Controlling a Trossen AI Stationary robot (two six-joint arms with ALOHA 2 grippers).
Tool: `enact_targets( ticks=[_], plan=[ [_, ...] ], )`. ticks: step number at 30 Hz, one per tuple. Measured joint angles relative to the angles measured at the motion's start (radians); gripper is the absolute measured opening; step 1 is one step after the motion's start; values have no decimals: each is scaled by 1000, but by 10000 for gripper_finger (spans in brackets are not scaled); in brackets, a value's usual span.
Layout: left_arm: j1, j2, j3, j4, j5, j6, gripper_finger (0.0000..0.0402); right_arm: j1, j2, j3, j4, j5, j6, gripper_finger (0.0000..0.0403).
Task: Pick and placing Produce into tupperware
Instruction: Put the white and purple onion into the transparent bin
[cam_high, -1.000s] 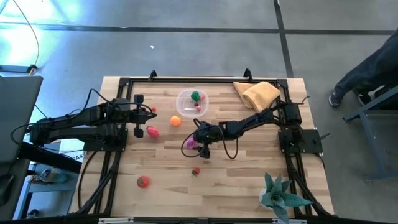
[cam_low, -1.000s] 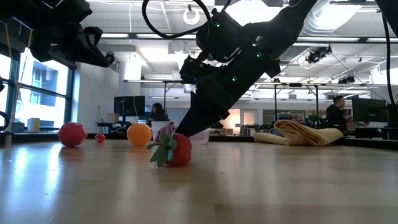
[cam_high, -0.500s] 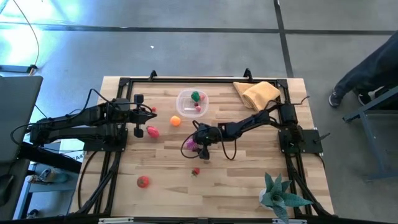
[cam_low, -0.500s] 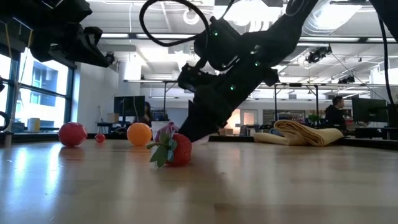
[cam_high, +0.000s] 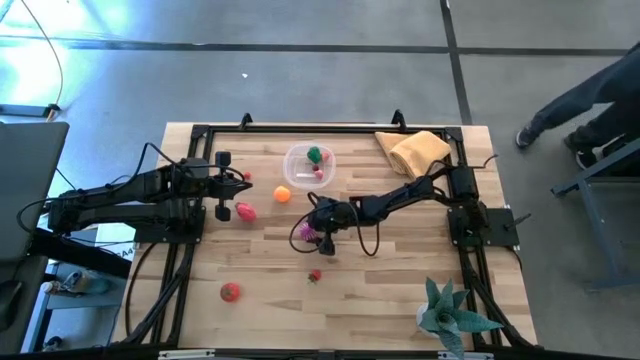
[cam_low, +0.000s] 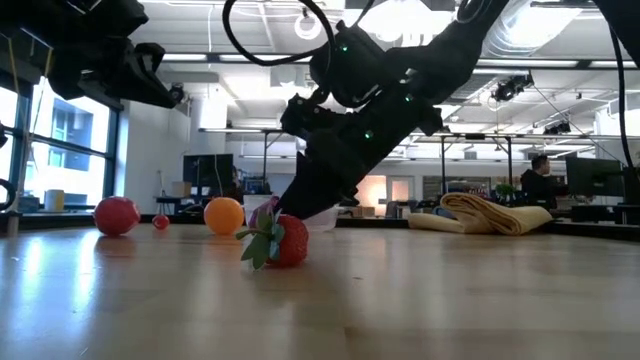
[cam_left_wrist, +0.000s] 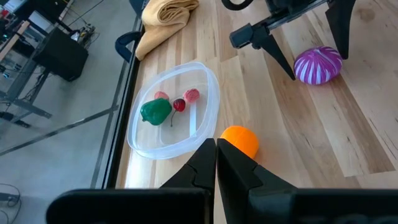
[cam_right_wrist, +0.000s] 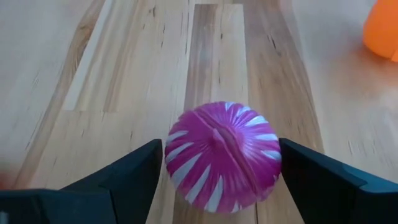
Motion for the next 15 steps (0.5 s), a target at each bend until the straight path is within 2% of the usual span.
enact_targets(
  ticks=[15],
  plan=[
    [0, 0, 0, 0, 0, 0, 5, 2, 14, 0, 19, -8, 4, 305]
  ],
)
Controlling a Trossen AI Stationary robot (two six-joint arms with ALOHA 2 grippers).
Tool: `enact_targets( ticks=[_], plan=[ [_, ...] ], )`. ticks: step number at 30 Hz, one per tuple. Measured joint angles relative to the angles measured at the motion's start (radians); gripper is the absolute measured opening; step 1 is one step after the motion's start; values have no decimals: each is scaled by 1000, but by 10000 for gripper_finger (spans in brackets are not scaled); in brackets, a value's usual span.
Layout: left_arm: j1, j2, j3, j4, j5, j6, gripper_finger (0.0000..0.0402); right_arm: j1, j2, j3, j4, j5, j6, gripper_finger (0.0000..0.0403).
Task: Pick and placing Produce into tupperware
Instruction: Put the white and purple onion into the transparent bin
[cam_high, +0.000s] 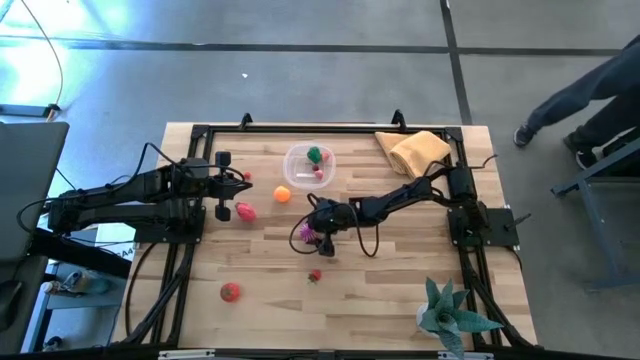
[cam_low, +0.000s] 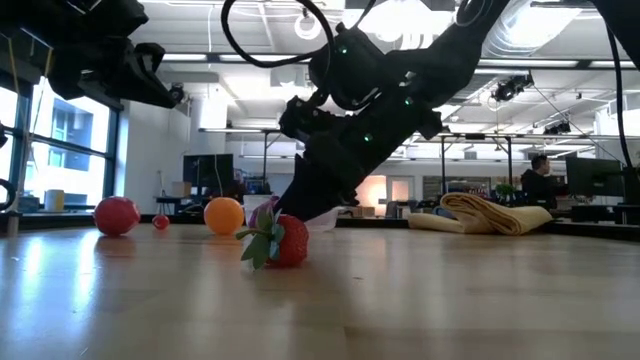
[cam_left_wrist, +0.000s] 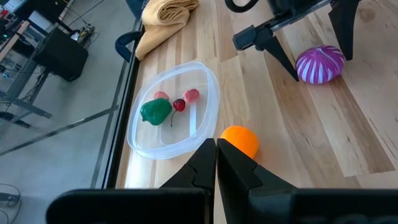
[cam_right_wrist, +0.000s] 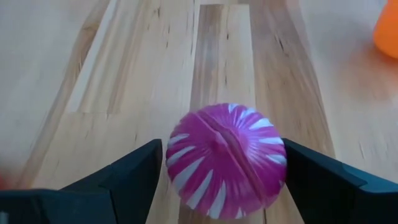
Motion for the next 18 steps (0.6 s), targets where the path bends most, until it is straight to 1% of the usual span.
enact_targets(
  ticks=[10, 18],
  plan=[
    [0, 0, 0, 0, 0, 0, 5, 0, 0, 0, -1, -3, 12, 267],
    [0, 0, 0, 0, 0, 0, 5, 0, 0, 0, -3, -3, 20, 264]
  ],
)
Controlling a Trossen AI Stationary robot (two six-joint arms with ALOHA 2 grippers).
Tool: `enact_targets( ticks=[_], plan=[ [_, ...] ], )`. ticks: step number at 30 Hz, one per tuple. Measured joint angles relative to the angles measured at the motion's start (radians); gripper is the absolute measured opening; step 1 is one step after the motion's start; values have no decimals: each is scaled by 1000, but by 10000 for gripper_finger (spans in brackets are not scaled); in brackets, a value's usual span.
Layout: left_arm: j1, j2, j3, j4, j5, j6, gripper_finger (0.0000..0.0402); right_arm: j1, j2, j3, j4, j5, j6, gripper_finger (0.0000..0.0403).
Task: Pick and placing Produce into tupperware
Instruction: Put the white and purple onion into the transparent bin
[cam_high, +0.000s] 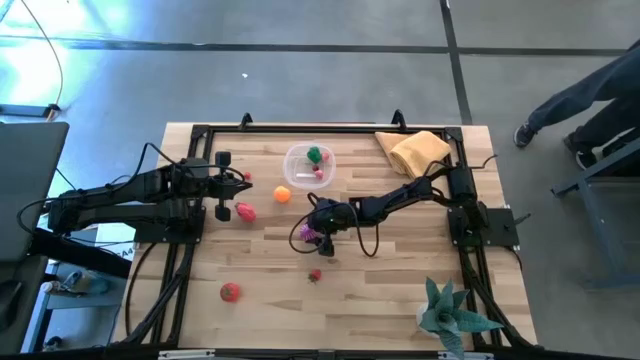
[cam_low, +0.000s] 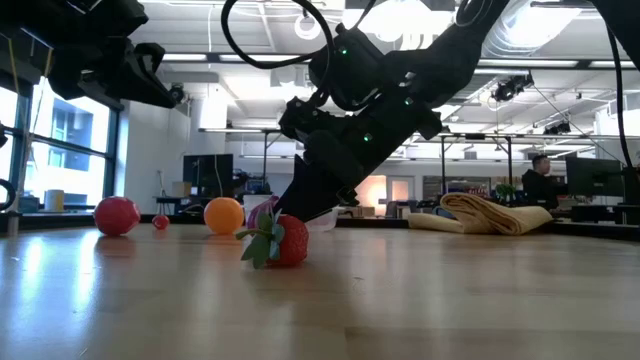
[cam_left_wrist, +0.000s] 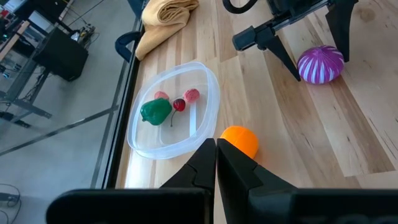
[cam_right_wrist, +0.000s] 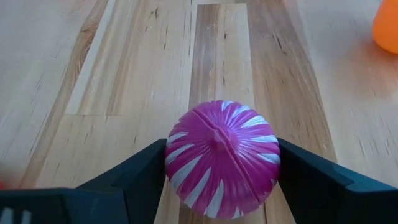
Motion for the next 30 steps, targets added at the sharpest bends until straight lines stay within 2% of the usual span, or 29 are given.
enact_targets(
  ticks=[11, 15, 22, 30],
  plan=[
    [0, 0, 0, 0, 0, 0, 5, 0, -28, 0, -19, 0, 0, 264],
    [0, 0, 0, 0, 0, 0, 5, 0, -89, 0, -39, 6, -9, 264],
    [0, 0, 0, 0, 0, 0, 5, -29, -236, 0, -91, 118, -78, 264],
    [0, 0, 0, 0, 0, 0, 5, -171, -397, 0, -112, 158, -75, 264]
  ],
)
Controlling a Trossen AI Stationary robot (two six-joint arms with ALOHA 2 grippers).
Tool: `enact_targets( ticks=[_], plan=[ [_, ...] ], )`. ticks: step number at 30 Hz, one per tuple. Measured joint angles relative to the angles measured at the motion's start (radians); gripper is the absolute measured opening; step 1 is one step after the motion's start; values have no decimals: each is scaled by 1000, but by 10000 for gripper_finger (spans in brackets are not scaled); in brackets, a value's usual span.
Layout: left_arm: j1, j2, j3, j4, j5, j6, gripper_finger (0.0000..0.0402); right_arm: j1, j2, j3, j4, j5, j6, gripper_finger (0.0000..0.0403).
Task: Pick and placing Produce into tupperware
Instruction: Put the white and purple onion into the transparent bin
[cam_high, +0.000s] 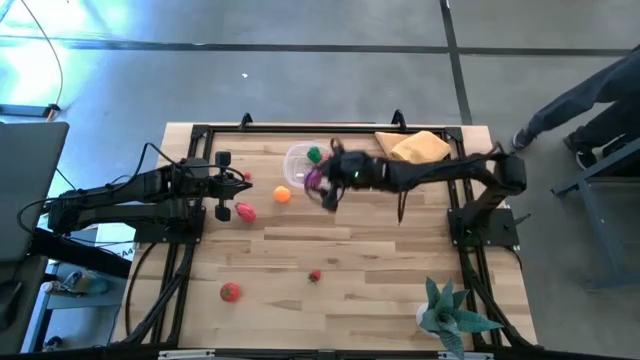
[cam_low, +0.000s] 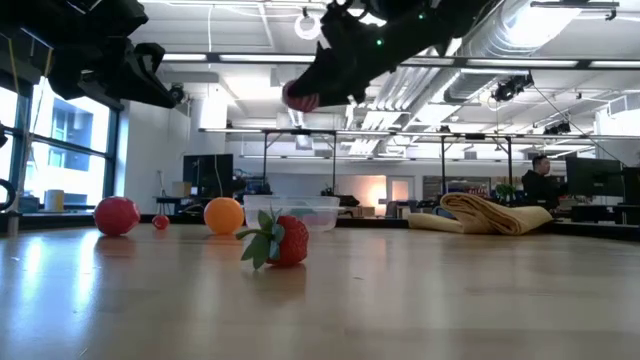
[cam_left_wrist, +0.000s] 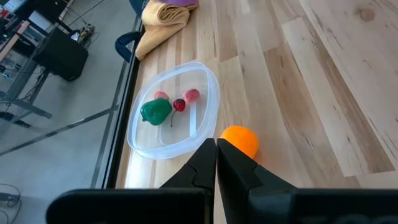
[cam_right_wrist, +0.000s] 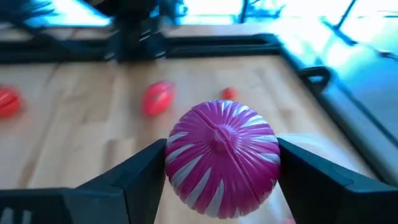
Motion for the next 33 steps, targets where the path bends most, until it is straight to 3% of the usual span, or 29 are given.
enact_targets(
  ticks=[7, 13, 17, 23, 33],
  plan=[
    [0, 0, 0, 0, 0, 0, 5, -161, 39, 160, -173, -23, 24, 264],
    [0, 0, 0, 0, 0, 0, 5, -219, 201, 406, -420, -56, 15, 264],
    [0, 0, 0, 0, 0, 0, 5, -230, 324, 498, -529, -76, 15, 264],
    [0, 0, 0, 0, 0, 0, 5, -232, 442, 531, -535, -98, 24, 264],
    [0, 0, 0, 0, 0, 0, 5, -259, 503, 533, -513, -149, 53, 264]
  ],
)
